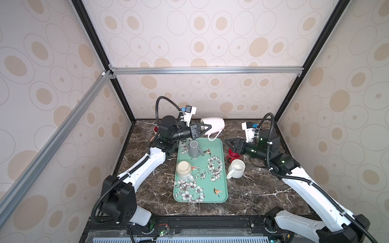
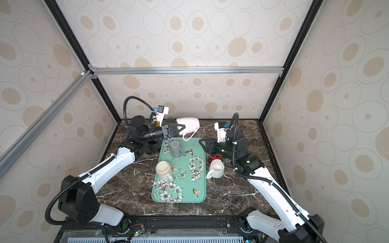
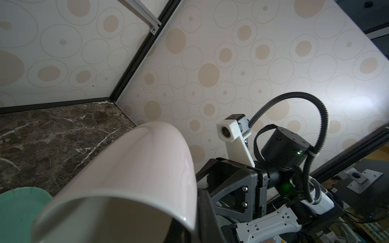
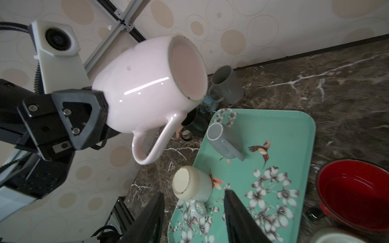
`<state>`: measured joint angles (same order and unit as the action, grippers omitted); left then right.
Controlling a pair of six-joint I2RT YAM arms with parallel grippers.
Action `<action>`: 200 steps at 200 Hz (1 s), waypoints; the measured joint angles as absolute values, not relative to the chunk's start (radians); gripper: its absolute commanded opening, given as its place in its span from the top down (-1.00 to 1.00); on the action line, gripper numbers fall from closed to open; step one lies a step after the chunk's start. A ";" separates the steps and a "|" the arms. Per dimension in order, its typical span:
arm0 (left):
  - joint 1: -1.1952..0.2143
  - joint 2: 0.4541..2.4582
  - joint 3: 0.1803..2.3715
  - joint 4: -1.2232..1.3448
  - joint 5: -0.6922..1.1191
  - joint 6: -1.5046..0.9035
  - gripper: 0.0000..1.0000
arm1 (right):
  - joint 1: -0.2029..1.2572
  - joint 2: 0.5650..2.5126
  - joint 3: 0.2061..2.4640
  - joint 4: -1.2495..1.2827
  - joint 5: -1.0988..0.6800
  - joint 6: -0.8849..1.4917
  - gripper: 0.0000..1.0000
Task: Turn the mug right side up
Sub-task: Place the mug at the top-right of the table.
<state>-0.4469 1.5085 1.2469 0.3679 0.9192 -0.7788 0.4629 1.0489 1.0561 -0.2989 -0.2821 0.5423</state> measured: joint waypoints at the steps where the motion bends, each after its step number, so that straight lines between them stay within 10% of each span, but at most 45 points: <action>1: -0.448 1.512 1.251 0.362 0.917 -0.775 1.00 | 0.462 1.047 1.057 -0.307 -0.276 0.537 -0.01; 141: -0.601 2.352 2.458 -0.607 0.579 -0.250 1.00 | 0.447 0.899 1.026 -0.624 0.142 0.256 -0.02; 200: -0.654 2.420 2.486 -0.707 0.436 -0.165 1.00 | 0.445 0.852 0.994 -0.629 0.189 0.224 -0.02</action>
<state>-0.6544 2.4203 2.4863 -0.7074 0.4362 -0.1646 0.4454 0.8520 0.9939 -0.6292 0.1894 0.2237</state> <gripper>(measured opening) 0.083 0.509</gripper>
